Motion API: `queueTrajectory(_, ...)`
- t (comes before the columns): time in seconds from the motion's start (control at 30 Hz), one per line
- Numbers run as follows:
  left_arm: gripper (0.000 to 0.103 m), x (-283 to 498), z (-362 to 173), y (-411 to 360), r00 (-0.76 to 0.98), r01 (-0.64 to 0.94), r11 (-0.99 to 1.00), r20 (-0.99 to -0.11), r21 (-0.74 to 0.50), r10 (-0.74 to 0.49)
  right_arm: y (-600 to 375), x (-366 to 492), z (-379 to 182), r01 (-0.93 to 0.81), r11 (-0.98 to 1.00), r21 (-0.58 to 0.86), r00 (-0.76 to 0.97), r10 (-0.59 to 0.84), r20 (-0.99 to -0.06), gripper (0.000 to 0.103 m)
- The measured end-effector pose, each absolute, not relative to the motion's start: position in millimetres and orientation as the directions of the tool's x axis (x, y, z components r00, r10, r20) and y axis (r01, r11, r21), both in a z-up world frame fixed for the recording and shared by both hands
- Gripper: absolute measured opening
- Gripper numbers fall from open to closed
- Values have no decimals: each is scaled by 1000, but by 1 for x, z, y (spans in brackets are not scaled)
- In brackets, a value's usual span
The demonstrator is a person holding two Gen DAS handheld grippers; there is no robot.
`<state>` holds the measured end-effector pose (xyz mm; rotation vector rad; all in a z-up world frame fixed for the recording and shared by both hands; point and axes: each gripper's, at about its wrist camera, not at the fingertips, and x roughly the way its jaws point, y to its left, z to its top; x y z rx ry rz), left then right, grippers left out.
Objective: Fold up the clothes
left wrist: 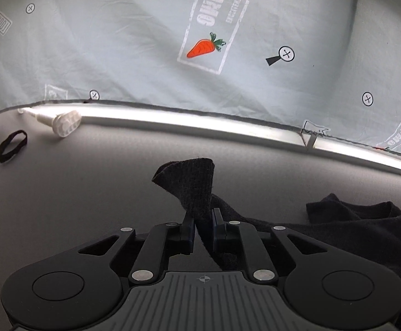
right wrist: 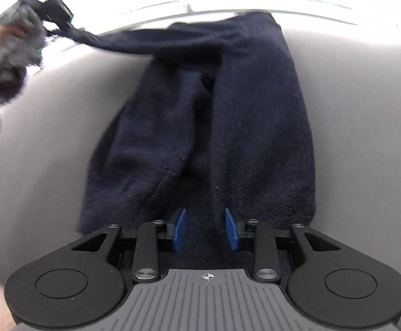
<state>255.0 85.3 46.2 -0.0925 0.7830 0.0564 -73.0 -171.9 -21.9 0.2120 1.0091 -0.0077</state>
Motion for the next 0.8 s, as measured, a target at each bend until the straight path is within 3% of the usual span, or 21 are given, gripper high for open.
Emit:
queueTrajectory(0.1,28,244,41,90,709,-94,995,-704,-41,38,-209,-85,-5,229,940,253,580,77,-811,47)
queueTrajectory(0.27,28,238,32,113,675,-164,986,-729,3,115,-257,-95,-11,418,881,223,541,-44,-840,46)
queueTrajectory(0.37,29,230,31,122,662,-187,982,-742,-29,104,-269,-94,-19,430,867,252,537,-21,-844,46)
queueTrajectory(0.57,36,173,31,79,634,-7,993,-769,-116,-85,-272,-86,-51,403,833,379,522,131,-843,46)
queueTrajectory(0.7,36,111,20,24,537,166,968,-805,-190,-251,-250,-71,-59,358,891,279,477,82,-875,43)
queueTrajectory(0.8,36,70,21,-4,510,237,949,-805,-208,-303,-229,-69,-52,288,947,145,439,4,-898,42)
